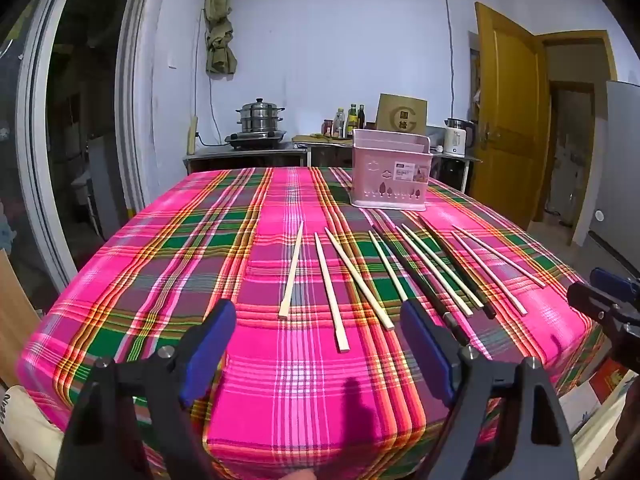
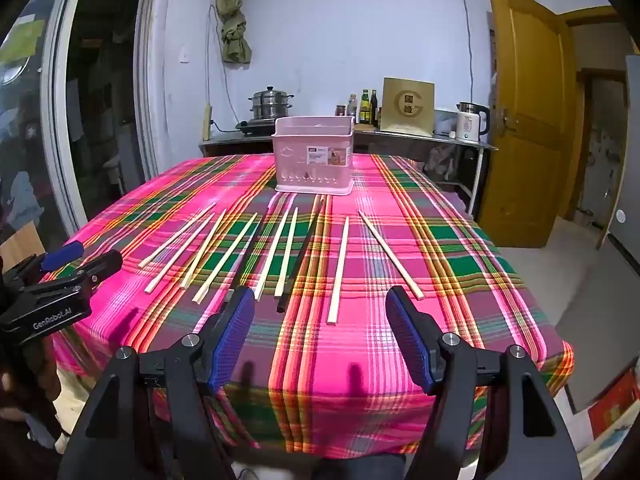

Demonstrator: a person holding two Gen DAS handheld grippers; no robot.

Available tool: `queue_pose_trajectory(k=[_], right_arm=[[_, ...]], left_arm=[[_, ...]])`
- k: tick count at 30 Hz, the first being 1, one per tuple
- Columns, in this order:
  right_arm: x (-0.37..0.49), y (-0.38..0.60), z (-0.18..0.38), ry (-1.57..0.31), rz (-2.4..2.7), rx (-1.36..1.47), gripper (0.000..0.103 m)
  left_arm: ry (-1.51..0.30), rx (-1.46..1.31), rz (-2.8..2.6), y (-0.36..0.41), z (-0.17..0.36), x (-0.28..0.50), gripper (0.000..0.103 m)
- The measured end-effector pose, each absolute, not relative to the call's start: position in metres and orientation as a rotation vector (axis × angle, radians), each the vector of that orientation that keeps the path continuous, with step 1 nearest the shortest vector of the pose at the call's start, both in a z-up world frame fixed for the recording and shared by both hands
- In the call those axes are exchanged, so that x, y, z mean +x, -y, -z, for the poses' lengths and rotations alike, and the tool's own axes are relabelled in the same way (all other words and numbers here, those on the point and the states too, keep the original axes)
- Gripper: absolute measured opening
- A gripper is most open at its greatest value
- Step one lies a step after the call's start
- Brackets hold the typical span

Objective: Organize utensils

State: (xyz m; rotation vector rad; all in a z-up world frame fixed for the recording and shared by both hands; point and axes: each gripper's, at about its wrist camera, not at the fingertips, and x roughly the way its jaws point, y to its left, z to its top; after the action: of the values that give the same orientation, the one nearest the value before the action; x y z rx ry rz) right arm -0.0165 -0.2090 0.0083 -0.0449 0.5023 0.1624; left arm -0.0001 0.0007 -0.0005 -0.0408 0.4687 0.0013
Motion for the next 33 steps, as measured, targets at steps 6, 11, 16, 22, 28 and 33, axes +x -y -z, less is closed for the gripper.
queue_pose_trajectory(k=[6,11,16,22,28,33], right_arm=[[-0.018,0.211,-0.011,-0.503,-0.165,-0.046,0.068],[-0.018,0.21,-0.012,-0.492,-0.161,-0.052,0.068],[-0.019,0.21,-0.013,-0.492,-0.159,-0.052,0.068],[-0.019,0.213,-0.016,-0.49,-0.159,-0.052,0.068],[-0.02,0.213,-0.017,-0.49,-0.159,-0.051,0.068],[-0.021,0.213,-0.02,-0.487,-0.154,-0.049,0.068]], left_arm=[[-0.48,-0.04,0.01,-0.003,0.002,0.002,0.086],[-0.463,-0.05,0.006,-0.002,0.0,-0.001,0.086],[-0.447,-0.034,0.007,-0.003,-0.001,-0.004,0.086],[-0.419,0.0,0.005,0.001,-0.005,-0.008,0.086],[-0.429,-0.007,0.001,0.002,-0.004,-0.007,0.086],[-0.43,-0.017,0.0,-0.002,-0.003,-0.007,0.086]])
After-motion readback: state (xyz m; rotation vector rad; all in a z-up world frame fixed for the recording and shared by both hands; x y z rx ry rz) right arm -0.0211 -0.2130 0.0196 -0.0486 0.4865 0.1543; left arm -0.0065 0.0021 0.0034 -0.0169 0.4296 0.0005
